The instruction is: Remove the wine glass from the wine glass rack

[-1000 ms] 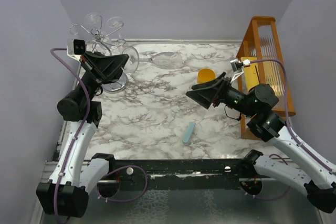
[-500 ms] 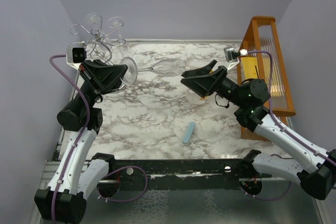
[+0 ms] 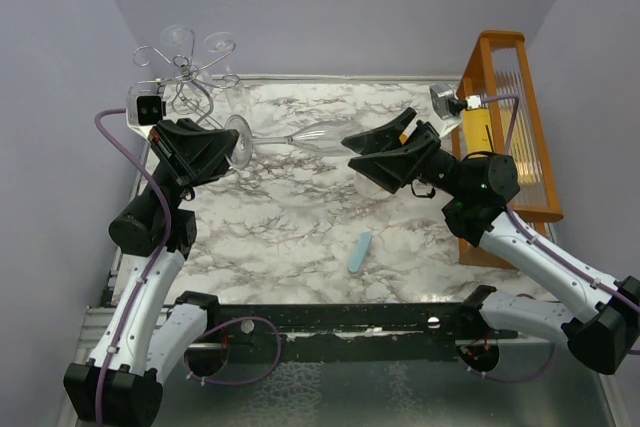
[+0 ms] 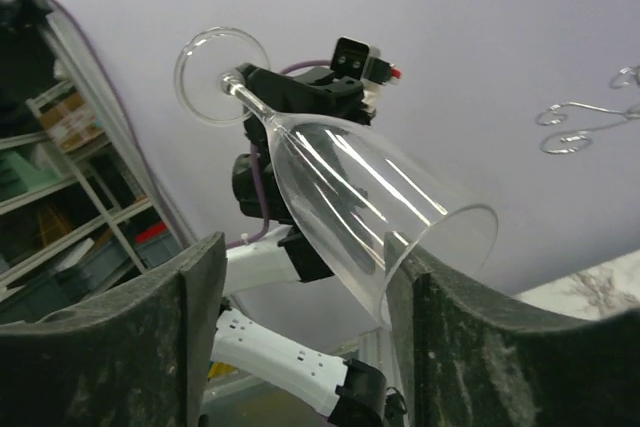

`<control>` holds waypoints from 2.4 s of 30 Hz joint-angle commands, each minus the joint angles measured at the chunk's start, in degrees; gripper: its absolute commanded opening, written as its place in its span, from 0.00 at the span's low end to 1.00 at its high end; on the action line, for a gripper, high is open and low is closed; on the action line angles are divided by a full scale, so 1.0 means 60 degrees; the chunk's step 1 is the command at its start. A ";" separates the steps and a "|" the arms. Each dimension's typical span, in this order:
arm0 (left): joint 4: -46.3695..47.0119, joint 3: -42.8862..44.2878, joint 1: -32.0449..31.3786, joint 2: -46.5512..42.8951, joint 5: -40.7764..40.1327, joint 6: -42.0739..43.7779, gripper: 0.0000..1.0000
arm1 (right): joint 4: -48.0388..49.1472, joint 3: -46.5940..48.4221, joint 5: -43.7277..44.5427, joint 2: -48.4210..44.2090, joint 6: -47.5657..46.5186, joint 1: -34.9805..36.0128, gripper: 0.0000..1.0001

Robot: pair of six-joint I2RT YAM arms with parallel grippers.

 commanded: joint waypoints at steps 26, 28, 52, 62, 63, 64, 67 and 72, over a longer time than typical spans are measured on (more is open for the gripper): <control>-0.2551 -0.0550 -0.0043 -0.1156 -0.0218 0.0412 0.54 | 0.1738 -0.0421 -0.1529 -0.1102 -0.1175 0.0067 0.02; -0.3139 -0.0598 -0.0043 -0.1367 -0.0279 0.0836 0.63 | 0.0936 -0.0441 -0.1247 -0.1459 -0.1693 0.0071 0.02; -1.1715 0.1765 -0.0043 -0.1822 -0.2169 0.7586 0.91 | -1.5392 0.2301 0.4144 -0.4541 -0.4186 0.0075 0.02; -1.3478 0.2830 -0.0043 -0.2137 -0.2849 0.8913 0.91 | -1.8025 0.2800 0.6449 -0.2823 -0.4604 0.0076 0.02; -1.3651 0.2957 -0.0043 -0.2134 -0.2899 0.9067 0.92 | -1.8025 0.2767 0.6546 -0.2727 -0.4497 0.0068 0.02; -1.3778 0.3094 -0.0043 -0.2143 -0.2944 0.9200 0.92 | -1.7988 0.2745 0.6635 -0.2671 -0.4414 0.0080 0.02; -1.4148 0.3454 -0.0043 -0.2144 -0.3087 0.9602 0.92 | -1.7994 0.2776 0.7043 -0.2386 -0.4092 0.0068 0.02; -1.4522 0.3734 -0.0041 -0.2288 -0.3423 1.0031 0.92 | -1.8335 0.3073 0.7205 -0.1384 -0.4073 0.0068 0.02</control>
